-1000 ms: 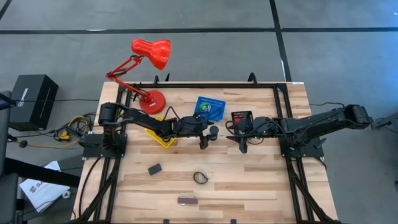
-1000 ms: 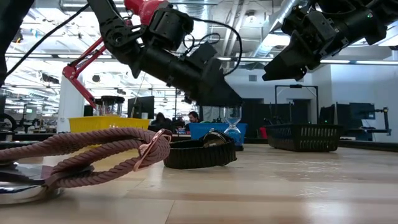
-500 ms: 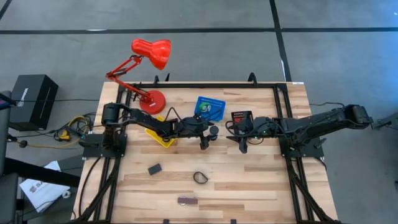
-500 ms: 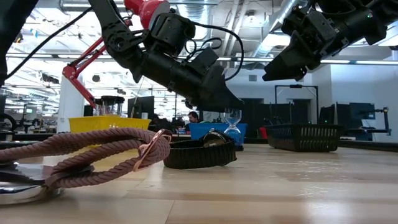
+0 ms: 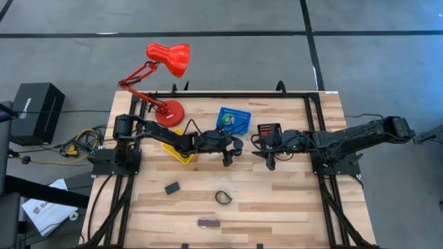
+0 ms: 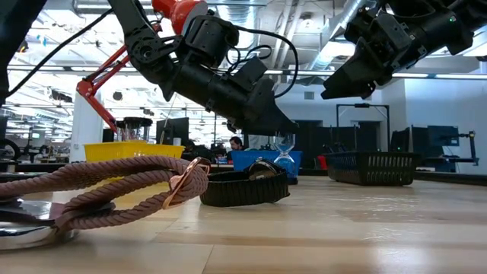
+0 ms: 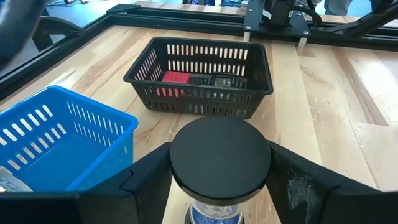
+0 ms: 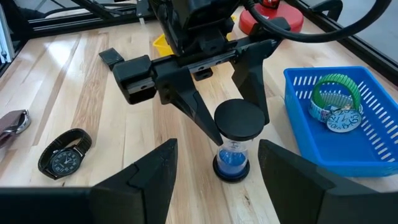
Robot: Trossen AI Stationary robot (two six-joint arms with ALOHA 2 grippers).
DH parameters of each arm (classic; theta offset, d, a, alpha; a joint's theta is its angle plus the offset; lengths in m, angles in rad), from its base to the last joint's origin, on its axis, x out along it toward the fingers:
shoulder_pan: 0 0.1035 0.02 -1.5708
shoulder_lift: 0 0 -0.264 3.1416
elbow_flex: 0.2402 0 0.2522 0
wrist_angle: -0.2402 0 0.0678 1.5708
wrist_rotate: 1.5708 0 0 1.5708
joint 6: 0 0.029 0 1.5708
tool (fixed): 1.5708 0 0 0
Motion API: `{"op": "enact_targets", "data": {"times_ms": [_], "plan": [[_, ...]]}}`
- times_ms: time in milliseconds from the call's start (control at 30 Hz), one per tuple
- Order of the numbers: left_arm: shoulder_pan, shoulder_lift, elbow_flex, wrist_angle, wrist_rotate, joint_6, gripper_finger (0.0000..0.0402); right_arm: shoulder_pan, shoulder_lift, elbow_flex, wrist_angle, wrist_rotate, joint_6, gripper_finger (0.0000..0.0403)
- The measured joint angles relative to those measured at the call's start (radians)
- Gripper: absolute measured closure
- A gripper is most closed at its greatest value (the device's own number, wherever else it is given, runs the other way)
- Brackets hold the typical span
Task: Pick & Place Office items
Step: Put the blue hourglass into the yellow bin
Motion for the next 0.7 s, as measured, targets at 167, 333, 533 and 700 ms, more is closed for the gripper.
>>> {"op": "enact_targets", "data": {"times_ms": [167, 333, 533, 700], "plan": [[0.000, 0.000, 0.000, 0.004, -0.001, 0.000, 0.0182, 0.000, 0.000, 0.000, 0.000, 0.000, 0.000, 0.0188], [0.000, 0.000, 0.000, 0.006, -0.001, 0.000, 0.0176, 0.000, 0.000, 0.000, 0.000, 0.000, 0.000, 0.0188], [0.000, 0.000, 0.000, 0.010, -0.001, 0.000, 0.0183, 0.000, 0.000, 0.000, 0.000, 0.000, 0.000, 0.0188], [0.000, -0.038, -0.004, -0.002, -0.001, 0.000, 0.0176, 0.000, 0.000, 0.000, -0.001, 0.000, 0.000, 0.0188]]}}
